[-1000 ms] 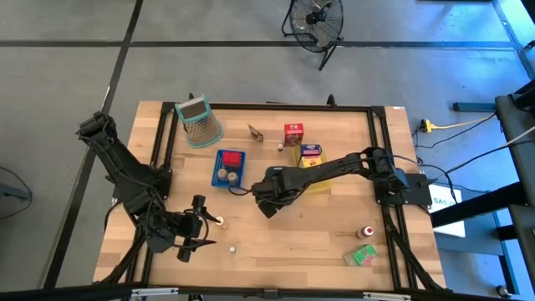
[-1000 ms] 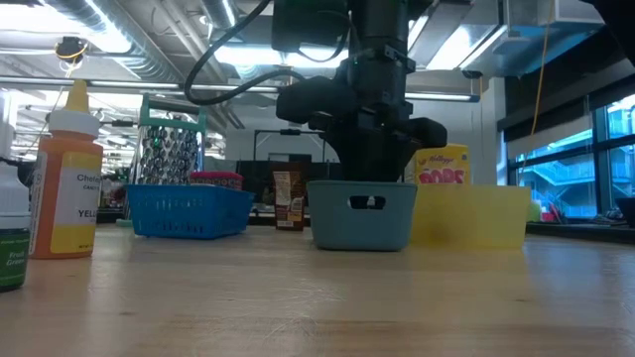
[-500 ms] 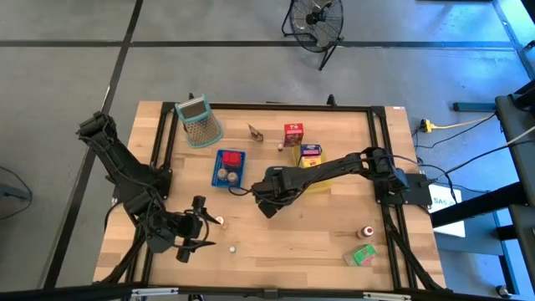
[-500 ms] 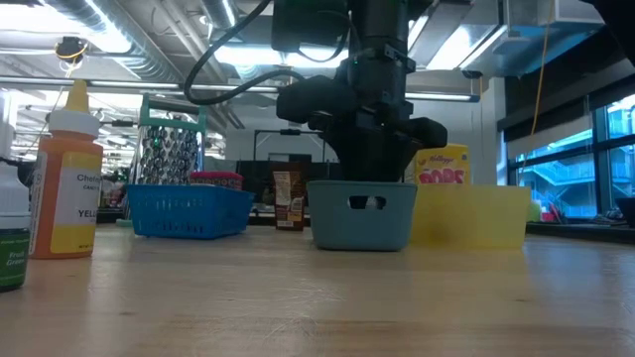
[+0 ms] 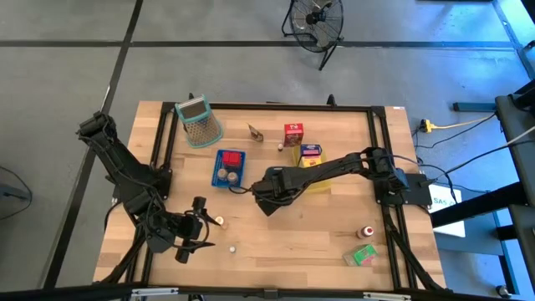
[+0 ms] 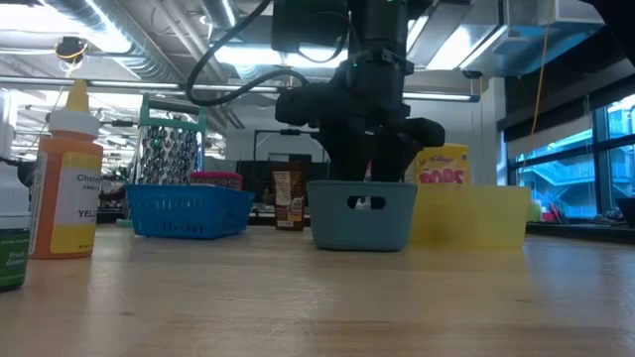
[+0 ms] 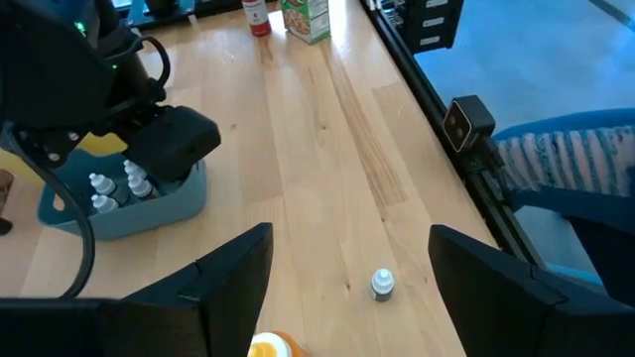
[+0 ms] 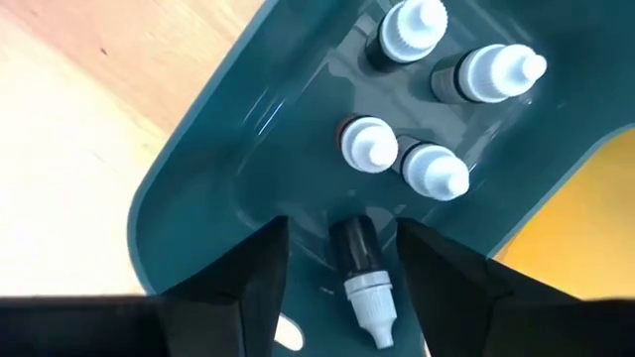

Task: Pick & Place Kitchen Items
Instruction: Put the green cereal box into the yellow bin

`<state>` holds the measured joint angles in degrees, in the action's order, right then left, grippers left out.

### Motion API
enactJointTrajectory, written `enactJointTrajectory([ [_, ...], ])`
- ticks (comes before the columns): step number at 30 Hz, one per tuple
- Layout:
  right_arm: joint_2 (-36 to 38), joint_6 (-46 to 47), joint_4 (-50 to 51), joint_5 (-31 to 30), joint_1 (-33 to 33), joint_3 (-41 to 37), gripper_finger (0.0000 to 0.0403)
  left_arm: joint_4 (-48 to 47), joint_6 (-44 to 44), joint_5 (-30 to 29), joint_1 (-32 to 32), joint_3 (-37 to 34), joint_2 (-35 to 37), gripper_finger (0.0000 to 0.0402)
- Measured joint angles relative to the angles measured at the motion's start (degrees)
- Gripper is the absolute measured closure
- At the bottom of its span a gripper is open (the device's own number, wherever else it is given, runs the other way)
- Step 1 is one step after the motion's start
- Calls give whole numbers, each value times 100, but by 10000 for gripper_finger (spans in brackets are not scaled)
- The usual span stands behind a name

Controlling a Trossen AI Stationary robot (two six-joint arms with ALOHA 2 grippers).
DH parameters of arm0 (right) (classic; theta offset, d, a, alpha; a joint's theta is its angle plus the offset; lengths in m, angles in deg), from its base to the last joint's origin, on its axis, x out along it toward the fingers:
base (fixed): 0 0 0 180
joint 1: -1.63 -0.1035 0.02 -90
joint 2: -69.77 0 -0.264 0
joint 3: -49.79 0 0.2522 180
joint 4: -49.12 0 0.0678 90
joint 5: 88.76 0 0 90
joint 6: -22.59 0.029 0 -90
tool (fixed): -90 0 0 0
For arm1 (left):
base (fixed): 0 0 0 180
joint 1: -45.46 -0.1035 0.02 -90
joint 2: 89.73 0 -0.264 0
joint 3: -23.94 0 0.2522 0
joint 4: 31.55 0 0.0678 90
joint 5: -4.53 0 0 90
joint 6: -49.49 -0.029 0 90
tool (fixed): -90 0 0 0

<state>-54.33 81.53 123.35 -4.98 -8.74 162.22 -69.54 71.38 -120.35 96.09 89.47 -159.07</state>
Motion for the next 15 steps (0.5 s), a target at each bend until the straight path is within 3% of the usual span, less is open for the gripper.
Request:
enactJointTrajectory([
  [15, 230, 62, -5, 76, -27, 7, 210, 2, 37, 0, 2, 0, 0, 135],
])
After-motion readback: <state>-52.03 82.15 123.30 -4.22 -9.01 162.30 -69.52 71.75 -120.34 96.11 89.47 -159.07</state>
